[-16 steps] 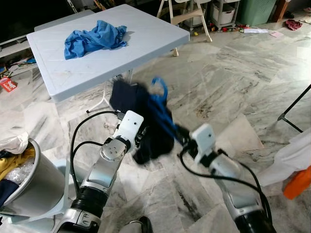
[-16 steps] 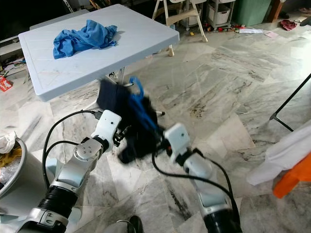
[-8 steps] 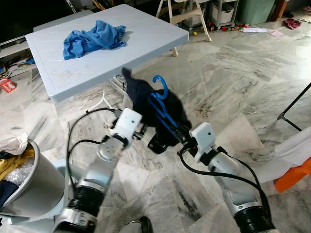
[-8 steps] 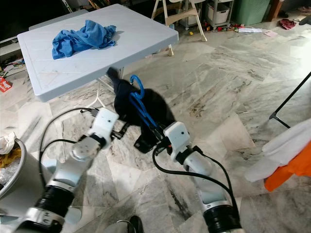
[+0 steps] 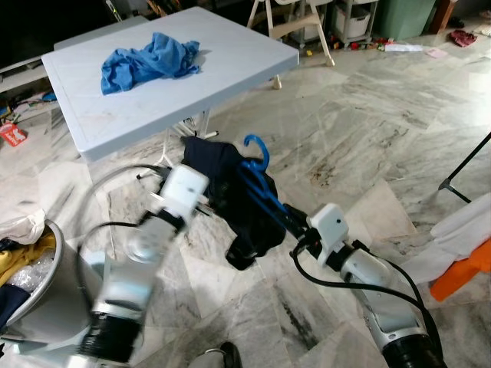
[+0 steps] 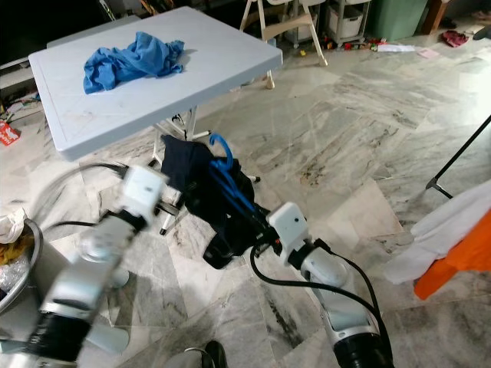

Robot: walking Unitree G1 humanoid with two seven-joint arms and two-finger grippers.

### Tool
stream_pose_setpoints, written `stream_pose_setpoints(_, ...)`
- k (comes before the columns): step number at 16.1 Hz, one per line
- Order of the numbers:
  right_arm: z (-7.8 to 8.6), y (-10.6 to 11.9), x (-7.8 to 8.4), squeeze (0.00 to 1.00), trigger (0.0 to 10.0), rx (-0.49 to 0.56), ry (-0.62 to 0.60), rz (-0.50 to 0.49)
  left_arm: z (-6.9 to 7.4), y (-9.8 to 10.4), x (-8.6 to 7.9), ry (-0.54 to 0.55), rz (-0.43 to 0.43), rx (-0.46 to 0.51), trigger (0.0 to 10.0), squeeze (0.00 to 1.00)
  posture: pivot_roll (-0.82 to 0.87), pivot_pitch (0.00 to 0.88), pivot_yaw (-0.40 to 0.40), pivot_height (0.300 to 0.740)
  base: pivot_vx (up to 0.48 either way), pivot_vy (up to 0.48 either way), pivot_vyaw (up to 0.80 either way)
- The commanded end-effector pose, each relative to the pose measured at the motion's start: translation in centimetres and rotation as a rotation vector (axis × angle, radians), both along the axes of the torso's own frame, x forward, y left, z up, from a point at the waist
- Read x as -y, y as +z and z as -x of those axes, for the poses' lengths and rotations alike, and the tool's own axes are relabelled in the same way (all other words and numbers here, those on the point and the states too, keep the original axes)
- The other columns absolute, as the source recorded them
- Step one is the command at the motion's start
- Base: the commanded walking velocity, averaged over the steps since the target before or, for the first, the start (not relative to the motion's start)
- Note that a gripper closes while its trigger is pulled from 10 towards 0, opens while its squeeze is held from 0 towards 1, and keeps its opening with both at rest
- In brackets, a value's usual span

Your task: Hang hanger

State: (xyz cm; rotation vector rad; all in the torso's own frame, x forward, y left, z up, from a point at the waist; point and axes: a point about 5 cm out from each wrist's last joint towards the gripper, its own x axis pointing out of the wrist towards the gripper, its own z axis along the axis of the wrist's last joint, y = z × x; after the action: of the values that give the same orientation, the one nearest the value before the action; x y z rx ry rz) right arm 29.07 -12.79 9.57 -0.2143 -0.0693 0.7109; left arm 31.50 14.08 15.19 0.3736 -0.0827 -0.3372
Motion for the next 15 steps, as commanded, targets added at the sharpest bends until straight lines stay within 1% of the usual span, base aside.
stream_pose_setpoints(1,0.1,1.1,-0.7,0.00,10.0,0.056,0.041,-0.029,0.1,0.2,-1.7,0.037,-0.013,0.009,10.0,1.00,-0.11,0.086,0.157,0.740,0.000,0.000,0.00)
stream_pose_setpoints(3,0.2,1.0,-0.5,0.00,10.0,0.049,0.052,-0.022,0.2,-0.5,-3.0,0.056,-0.052,-0.016,10.0,1.00,-0.11,0.085,0.155,0.740,0.000,0.000,0.00)
stream_pose_setpoints(5,0.5,1.0,-0.3,0.00,10.0,0.041,0.086,-0.008,0.8,-1.6,-4.1,0.047,-0.095,-0.059,10.0,1.00,-0.11,0.084,0.154,0.740,0.000,0.000,0.00)
stream_pose_setpoints(8,1.1,1.1,0.5,0.00,10.0,0.022,0.141,0.009,1.7,-3.2,-5.7,-0.006,-0.160,-0.104,10.0,1.00,-0.11,0.088,0.150,0.740,0.000,0.000,0.00)
stream_pose_setpoints(9,1.5,1.1,1.0,0.00,10.0,0.010,0.165,0.023,1.9,-3.5,-6.2,-0.025,-0.200,-0.107,10.0,1.00,-0.12,0.090,0.150,0.740,0.000,0.000,0.00)
stream_pose_setpoints(10,1.7,1.0,1.3,0.00,10.0,-0.004,0.185,0.034,1.9,-3.6,-6.5,-0.031,-0.219,-0.109,10.0,1.00,-0.12,0.090,0.149,0.740,0.000,0.000,0.00)
stream_pose_setpoints(11,2.3,0.8,2.0,0.00,10.0,-0.032,0.227,0.058,1.9,-3.7,-6.8,-0.045,-0.245,-0.110,10.0,1.00,-0.12,0.088,0.149,0.740,0.000,0.000,0.00)
stream_pose_setpoints(13,2.9,0.7,2.7,0.00,10.0,-0.067,0.281,0.076,1.9,-3.7,-7.0,-0.072,-0.277,-0.111,10.0,1.00,-0.12,0.087,0.148,0.740,0.000,0.000,0.00)
stream_pose_setpoints(15,3.1,0.7,3.1,0.00,10.0,-0.092,0.309,0.084,1.9,-3.8,-7.0,-0.119,-0.299,-0.116,10.0,1.00,-0.12,0.084,0.147,0.740,0.000,0.000,0.00)
